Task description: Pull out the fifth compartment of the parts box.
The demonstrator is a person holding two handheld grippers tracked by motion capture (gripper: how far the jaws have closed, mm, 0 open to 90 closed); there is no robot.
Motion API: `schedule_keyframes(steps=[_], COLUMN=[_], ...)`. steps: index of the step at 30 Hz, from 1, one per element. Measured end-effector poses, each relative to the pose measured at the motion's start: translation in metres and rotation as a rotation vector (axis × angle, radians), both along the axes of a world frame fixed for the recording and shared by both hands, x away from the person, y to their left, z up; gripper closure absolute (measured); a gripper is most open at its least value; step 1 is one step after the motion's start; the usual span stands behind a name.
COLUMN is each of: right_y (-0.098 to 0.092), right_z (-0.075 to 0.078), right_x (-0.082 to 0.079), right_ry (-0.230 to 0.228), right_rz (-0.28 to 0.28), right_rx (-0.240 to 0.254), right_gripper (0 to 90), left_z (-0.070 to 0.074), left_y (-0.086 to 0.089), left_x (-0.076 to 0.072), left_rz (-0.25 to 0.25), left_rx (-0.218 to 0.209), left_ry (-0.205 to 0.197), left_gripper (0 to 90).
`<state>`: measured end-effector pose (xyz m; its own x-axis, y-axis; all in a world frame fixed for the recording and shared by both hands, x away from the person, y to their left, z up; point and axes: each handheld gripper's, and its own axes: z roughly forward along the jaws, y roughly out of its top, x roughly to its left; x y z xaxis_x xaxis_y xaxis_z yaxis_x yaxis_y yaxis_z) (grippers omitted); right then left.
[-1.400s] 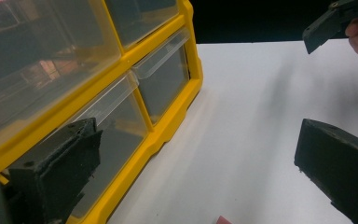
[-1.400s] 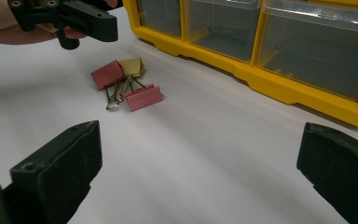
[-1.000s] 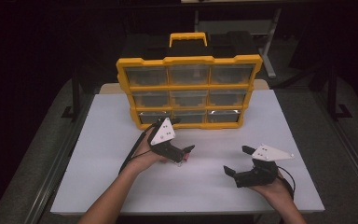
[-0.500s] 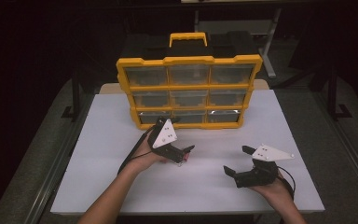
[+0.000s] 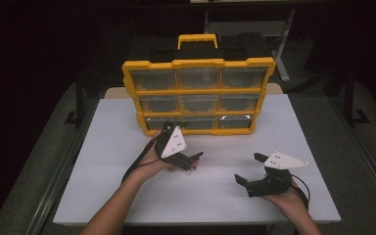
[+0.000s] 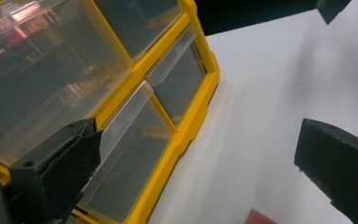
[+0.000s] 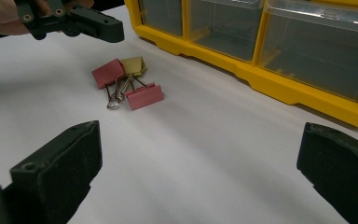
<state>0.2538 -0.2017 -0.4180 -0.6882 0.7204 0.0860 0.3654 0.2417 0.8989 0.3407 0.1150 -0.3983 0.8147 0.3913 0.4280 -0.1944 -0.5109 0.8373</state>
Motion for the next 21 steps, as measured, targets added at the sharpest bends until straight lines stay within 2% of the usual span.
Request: schedule_keyframes(steps=[21], right_y=[0.0026], right_z=[-0.0029], right_x=[0.0019], right_ry=[0.006], right_rz=[0.013], right_rx=[0.009], right_gripper=[0.0], left_z=[-0.0034], left_y=[-0.0043], left_x=[-0.0046], left_rz=[0.014], left_rx=[0.094], left_ry=[-0.109], left_gripper=[0.0])
